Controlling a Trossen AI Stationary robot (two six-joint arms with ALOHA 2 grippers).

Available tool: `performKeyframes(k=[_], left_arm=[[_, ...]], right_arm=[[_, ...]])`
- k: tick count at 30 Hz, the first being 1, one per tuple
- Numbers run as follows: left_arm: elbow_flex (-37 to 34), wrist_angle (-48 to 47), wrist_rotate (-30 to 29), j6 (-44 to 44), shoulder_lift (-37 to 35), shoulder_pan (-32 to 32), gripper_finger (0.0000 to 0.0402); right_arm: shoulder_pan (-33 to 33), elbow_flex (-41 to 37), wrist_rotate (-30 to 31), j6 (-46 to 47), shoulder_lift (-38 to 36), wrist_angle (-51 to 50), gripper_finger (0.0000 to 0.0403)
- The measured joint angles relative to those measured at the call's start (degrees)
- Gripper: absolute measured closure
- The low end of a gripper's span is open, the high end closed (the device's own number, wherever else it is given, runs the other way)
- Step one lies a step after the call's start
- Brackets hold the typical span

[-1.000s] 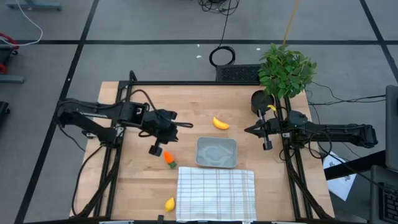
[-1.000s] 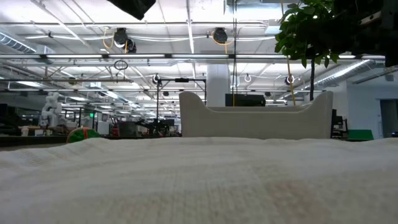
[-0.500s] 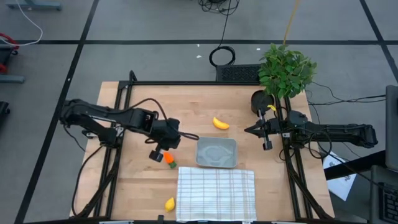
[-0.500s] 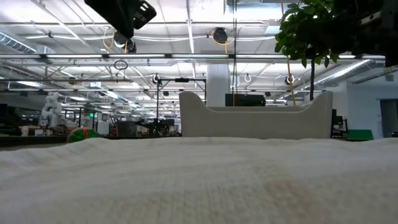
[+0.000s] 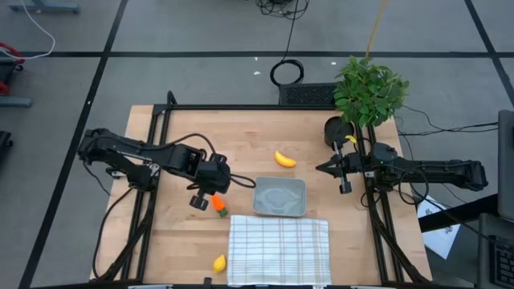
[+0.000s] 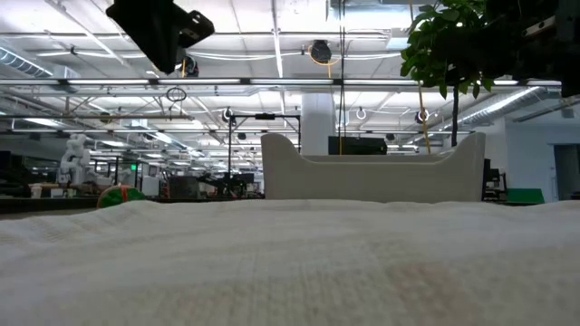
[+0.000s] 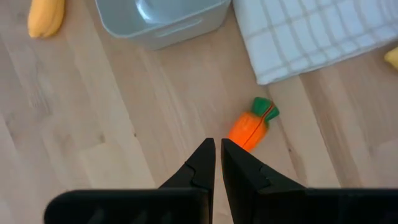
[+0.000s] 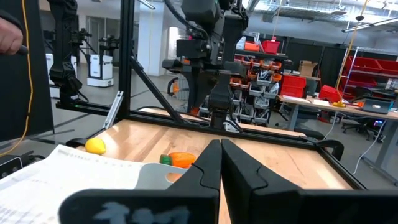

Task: Pick and placing Produce into tupperware
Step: Put the orange carrot into the gray bin

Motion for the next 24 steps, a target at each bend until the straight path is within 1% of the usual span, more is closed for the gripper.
performKeyframes(k=[13, 16, 18, 24], left_arm=[[0.00, 1.09, 0.00, 0.66, 0.07, -0.04, 0.0371], [0.00, 1.21, -1.38, 1.11, 0.07, -0.03, 0.0371], [0.00, 1.21, -1.99, 2.89, 0.07, -0.02, 0.0371], [0.00, 1.23, -1.99, 3.17, 0.07, -0.02, 0.0370]], right_arm=[[0.00, 0.01, 0.00, 1.21, 0.01, -0.20, 0.0403], [0.00, 0.01, 0.00, 1.38, 0.01, -0.20, 0.0403], [0.00, 0.01, 0.00, 1.51, 0.01, -0.20, 0.0403], [0.00, 0.01, 0.00, 1.51, 0.01, -0.20, 0.0403]])
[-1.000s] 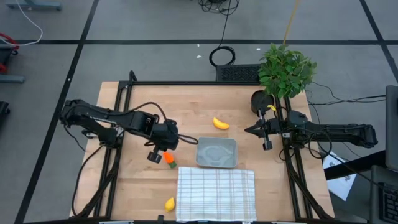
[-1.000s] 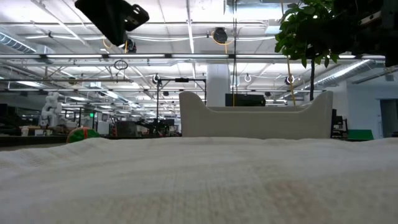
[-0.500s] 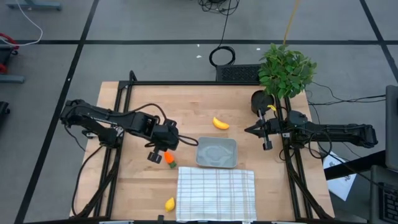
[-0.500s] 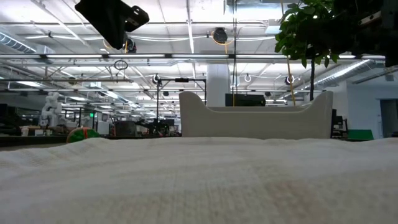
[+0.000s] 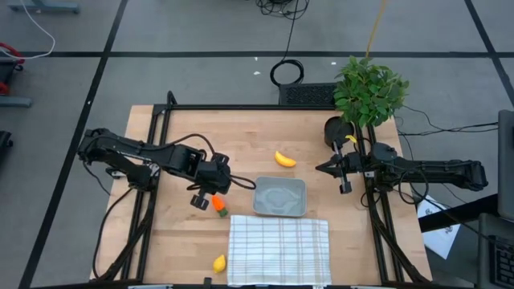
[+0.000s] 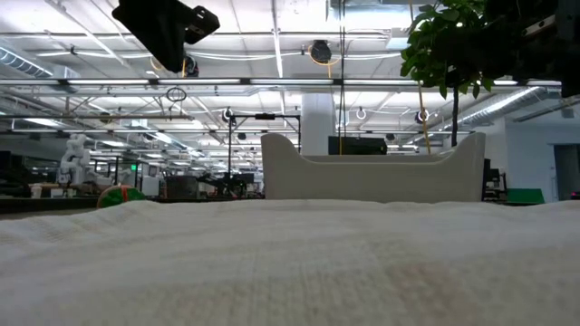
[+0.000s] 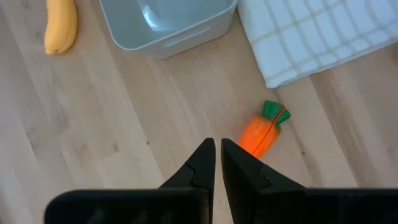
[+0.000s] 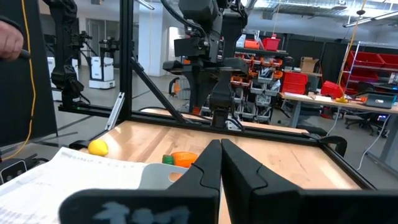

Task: Pick and placing Produce into tupperware
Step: Put the orange carrot into the gray bin

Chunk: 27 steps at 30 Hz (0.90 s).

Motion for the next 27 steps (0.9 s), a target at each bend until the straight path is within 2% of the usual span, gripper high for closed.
performKeyframes(k=[8, 11, 15, 27], left_arm=[[0.00, 1.99, 0.94, -2.93, 0.00, 0.09, 0.0369], [0.00, 3.63, 3.00, -4.09, 0.00, 0.09, 0.0352], [0.00, 4.75, 5.86, -6.69, 0.00, 0.09, 0.0310], [0.00, 6.03, 6.06, -6.82, -0.01, 0.09, 0.0163]], right_arm=[[0.00, -0.02, 0.00, 0.00, 0.00, -0.04, 0.0403], [0.00, 0.00, 0.00, 0.00, 0.00, -0.04, 0.0403], [0.00, -0.01, 0.00, 0.00, 0.00, -0.04, 0.0403], [0.00, 0.00, 0.00, 0.00, 0.00, -0.04, 0.0403]])
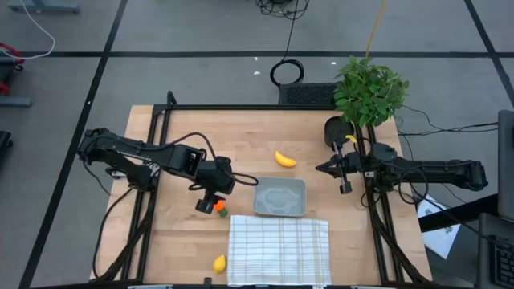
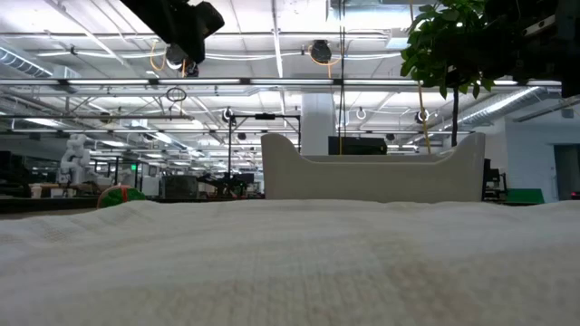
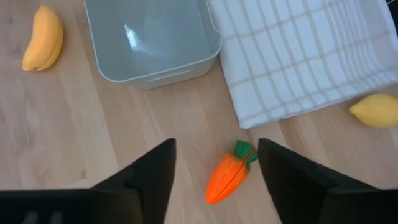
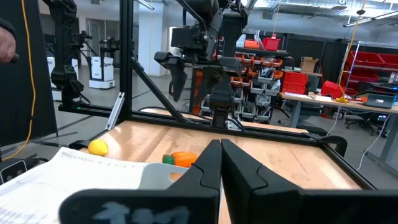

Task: Pick and placing Produce into tupperware
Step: Put the orange carrot into the gray bin

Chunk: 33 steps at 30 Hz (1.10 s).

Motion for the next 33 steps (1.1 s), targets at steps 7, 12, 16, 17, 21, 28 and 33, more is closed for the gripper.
performKeyframes(k=[7, 12, 16, 17, 21, 28, 33], left_arm=[[0.00, 0.15, -1.94, 6.57, -0.01, -1.24, 0.0123], [-0.30, 1.36, -2.03, 8.02, 0.99, -2.20, 0.0122], [-1.84, 1.92, -2.54, 9.52, 2.50, -3.12, 0.0121], [-2.58, 1.08, -3.17, 9.60, 2.83, -3.45, 0.0121], [-4.77, 0.68, -5.63, 10.58, 4.87, -4.54, 0.0121], [-8.08, 1.47, -6.68, 11.84, 7.58, -5.89, 0.0121], [-9.31, 4.13, -5.61, 11.83, 8.77, -6.91, 0.0121]], right_arm=[[0.00, 0.00, 0.00, 0.00, 0.02, -0.24, 0.0403], [0.02, 0.00, 0.00, 0.00, 0.02, -0.26, 0.0403], [0.02, -0.01, 0.00, 0.00, 0.08, -0.42, 0.0403], [0.02, 0.00, 0.00, 0.00, 0.26, -0.42, 0.0403], [0.02, 0.00, 0.00, 0.00, 0.64, -0.41, 0.0403], [0.00, 0.00, 0.00, -0.07, 0.97, -0.10, 0.0403], [0.00, 0.00, 0.02, -0.02, 1.42, 0.57, 0.0403]])
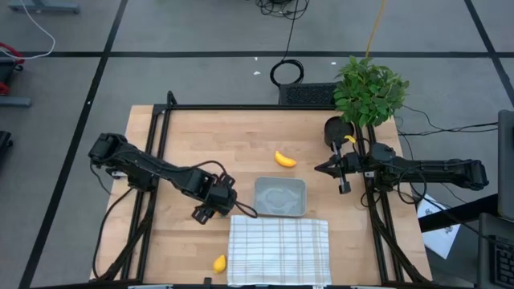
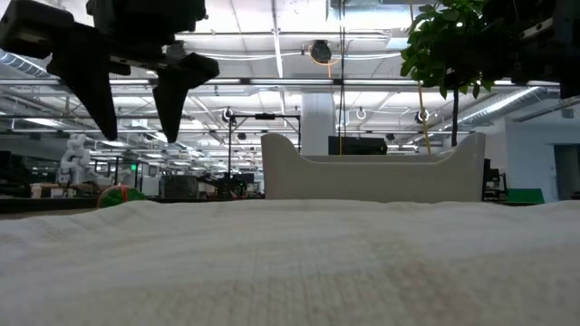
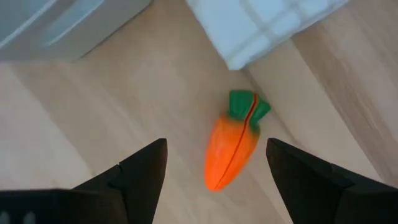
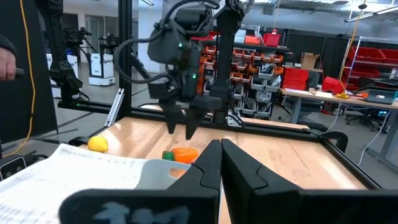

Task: Pick and placing Produce into tupperware
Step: Put the orange carrot into the gray bin

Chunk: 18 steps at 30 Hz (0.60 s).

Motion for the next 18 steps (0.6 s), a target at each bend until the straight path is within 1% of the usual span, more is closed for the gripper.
performKeyframes(k=[6, 10, 18], left_arm=[[-0.28, 0.87, 2.56, -2.31, 0.68, -1.16, 0.0121], [-1.84, 3.52, 2.66, -3.47, 0.68, -1.65, 0.0121], [-6.22, 6.73, 2.51, -2.39, 0.68, -2.18, 0.0121]], right_arm=[[0.00, -0.02, 0.00, -0.01, 0.37, 0.24, 0.0403], [0.02, 0.00, 0.00, 0.00, 0.42, 0.24, 0.0403], [0.01, 0.00, 0.00, 0.38, 0.46, 0.16, 0.0403]])
